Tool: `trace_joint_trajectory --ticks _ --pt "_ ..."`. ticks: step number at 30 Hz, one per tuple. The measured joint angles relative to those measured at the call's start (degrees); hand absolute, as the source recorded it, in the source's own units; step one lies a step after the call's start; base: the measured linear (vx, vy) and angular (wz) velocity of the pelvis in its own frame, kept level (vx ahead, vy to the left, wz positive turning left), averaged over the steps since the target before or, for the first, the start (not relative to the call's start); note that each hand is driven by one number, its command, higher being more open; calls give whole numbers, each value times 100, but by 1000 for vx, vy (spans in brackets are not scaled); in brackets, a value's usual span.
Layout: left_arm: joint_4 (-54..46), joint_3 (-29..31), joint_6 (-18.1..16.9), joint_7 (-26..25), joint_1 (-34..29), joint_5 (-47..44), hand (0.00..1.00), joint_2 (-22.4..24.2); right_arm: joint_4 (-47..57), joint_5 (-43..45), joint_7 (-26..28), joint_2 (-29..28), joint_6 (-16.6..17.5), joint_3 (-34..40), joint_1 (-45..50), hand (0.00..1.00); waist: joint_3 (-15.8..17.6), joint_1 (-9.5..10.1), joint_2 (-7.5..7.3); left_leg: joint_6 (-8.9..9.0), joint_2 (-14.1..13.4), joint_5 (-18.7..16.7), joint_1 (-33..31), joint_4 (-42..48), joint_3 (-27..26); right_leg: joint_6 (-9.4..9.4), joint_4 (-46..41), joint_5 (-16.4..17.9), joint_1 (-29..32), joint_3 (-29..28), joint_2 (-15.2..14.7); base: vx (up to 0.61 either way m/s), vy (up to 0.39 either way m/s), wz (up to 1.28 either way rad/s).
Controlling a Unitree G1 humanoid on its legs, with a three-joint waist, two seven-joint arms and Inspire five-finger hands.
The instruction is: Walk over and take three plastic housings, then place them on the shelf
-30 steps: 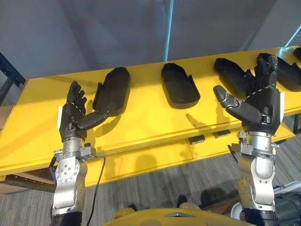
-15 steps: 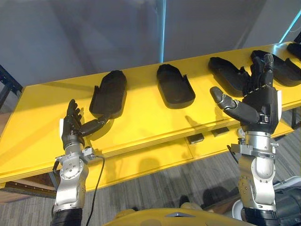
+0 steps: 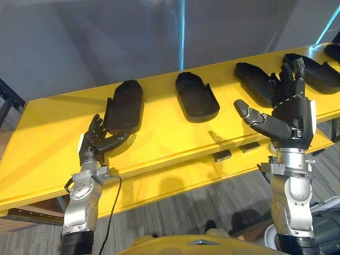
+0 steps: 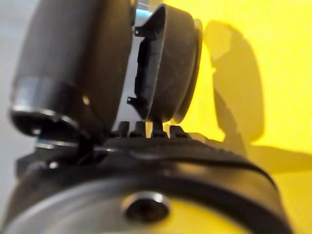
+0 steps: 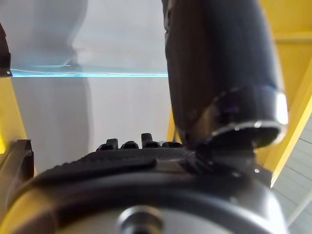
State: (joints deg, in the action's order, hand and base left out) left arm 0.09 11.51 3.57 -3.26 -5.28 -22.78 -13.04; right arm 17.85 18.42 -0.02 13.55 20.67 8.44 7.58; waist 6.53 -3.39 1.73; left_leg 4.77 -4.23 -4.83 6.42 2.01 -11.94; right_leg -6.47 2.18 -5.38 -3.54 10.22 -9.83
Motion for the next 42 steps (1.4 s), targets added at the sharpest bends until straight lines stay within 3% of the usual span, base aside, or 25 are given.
trace_joint_trajectory --ticks 17,29,34,38,42 --pt "156 -66 -90 542 10 -465 100 -34 9 -7 -25 0 0 -19 -159 100 -1 11 5 -2 1 1 12 1 57 0 8 0 -55 64 -20 0 0 1" --pt "-522 -394 67 828 -553 -585 100 191 123 -6 -42 -3 -1 -293 -170 100 2 60 6 -48 41 35 0 -39 268 -24 19 21 -161 291 -78 -6 4 8" --pt "-638 -369 28 45 -646 110 100 214 123 -13 104 -3 -56 -374 -172 100 8 62 -3 -57 55 60 0 -73 325 -33 18 27 -186 361 -95 -8 11 7" --pt "-690 -200 -118 -877 -662 849 100 405 123 0 336 -2 -247 -613 -180 100 23 106 -34 -32 56 130 0 -126 404 -33 17 27 -208 444 -93 -8 3 12" --pt "-1172 265 -466 -1553 -848 1017 100 601 60 -1 376 0 -716 -1150 -474 100 64 229 -110 -38 56 140 0 -125 491 -33 16 28 -259 531 -96 -18 5 9"
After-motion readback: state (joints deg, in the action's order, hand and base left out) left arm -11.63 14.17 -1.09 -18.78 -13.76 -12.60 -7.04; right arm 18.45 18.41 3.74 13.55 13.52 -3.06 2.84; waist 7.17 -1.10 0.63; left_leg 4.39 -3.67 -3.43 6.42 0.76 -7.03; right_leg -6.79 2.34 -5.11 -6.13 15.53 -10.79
